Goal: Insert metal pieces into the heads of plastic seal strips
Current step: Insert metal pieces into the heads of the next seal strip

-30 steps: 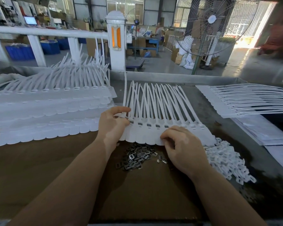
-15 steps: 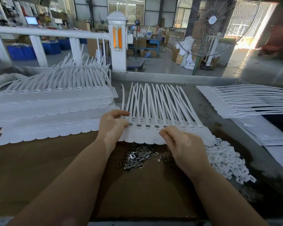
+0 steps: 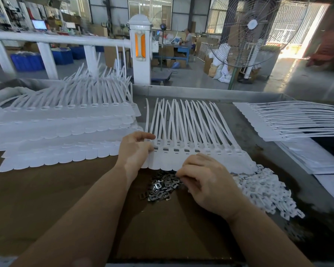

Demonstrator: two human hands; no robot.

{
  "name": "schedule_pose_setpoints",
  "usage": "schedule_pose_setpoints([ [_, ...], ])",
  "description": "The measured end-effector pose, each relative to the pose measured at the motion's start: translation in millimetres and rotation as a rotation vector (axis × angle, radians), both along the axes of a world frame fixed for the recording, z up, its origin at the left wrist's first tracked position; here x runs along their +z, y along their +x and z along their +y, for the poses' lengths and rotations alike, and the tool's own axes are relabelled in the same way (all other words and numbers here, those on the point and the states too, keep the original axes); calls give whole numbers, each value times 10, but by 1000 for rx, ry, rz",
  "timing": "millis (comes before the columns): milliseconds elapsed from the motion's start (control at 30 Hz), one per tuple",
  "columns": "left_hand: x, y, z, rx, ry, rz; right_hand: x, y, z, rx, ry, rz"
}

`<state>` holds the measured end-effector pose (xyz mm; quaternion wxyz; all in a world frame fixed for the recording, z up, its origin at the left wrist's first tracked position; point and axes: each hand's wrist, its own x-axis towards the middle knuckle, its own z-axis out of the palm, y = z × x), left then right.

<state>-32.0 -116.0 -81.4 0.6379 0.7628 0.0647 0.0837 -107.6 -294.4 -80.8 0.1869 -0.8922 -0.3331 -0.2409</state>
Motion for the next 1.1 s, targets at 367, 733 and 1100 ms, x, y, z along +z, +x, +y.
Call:
schedule_pose_setpoints([
  [367,-10,13,-2,-8,21,-12,1,-16,39,9,-67,139],
  [733,-11,8,18,-15,2,-4,-18,-3,53,-44,14,61],
  [1100,5,-18,30,-29,-30,12,-69,65,-38,-332,297,46],
])
